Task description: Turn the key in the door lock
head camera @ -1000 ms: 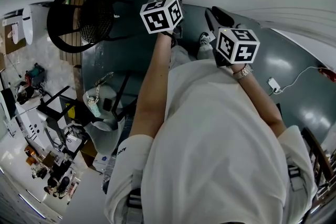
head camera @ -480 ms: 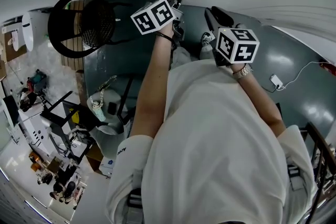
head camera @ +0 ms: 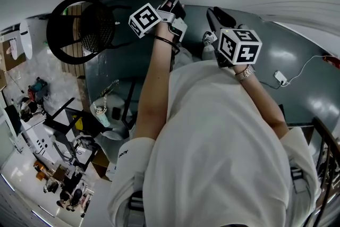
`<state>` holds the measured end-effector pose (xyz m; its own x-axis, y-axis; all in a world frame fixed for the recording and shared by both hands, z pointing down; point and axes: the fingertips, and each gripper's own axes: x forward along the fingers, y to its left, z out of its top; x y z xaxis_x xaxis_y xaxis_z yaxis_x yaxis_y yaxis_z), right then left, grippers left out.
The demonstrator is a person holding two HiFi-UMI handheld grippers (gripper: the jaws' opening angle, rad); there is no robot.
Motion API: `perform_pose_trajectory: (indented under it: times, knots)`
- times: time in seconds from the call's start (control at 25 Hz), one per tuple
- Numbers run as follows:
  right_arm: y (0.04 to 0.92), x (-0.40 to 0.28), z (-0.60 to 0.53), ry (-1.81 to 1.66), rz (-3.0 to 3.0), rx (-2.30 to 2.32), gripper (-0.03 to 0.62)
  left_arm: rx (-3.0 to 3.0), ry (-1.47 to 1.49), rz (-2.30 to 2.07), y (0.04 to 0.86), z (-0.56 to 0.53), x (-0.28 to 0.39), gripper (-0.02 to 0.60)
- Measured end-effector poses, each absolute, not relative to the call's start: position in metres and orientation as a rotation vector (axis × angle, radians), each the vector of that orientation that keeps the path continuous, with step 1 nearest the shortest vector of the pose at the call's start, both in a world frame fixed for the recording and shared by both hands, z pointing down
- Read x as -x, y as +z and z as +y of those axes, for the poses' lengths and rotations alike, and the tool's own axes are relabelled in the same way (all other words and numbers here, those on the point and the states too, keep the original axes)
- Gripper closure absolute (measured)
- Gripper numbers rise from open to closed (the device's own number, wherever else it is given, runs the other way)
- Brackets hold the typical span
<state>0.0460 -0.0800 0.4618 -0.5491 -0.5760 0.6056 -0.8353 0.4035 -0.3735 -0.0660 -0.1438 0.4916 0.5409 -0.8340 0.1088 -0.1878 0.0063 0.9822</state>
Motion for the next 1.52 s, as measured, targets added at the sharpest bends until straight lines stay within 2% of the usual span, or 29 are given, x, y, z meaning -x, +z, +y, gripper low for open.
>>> perform_pose_trajectory:
  times: [0.24, 0.8, 1.12, 1.32, 1.52]
  knots:
    - [0.466, -0.048, -0.079, 0.934, -2.259, -1.227, 0.507, -1.355, -0.867, -0.689, 0.491, -0.144, 0.065, 0.546]
    - [0.469, -0.055, -0.076, 0.893, -2.242, -1.221, 0.507, -1.184, -1.024, -0.555, 0.494, -0.144, 0.065, 0.537]
    - [0.466, -0.066, -0.078, 0.89, -2.261, -1.203, 0.507, -1.432, -0.843, -0.72, 0.485, -0.144, 0.063, 0.526]
    - [0.469, -0.064, -0.077, 0.885, -2.281, -1.13, 0.507, -1.532, -0.763, -0.834, 0.482, -0.144, 0.065, 0.451]
    - [0.47, -0.067, -0.078, 0.885, -2.311, -1.085, 0.507, -1.616, -0.603, -0.99, 0.488, -0.13, 0.066, 0.44]
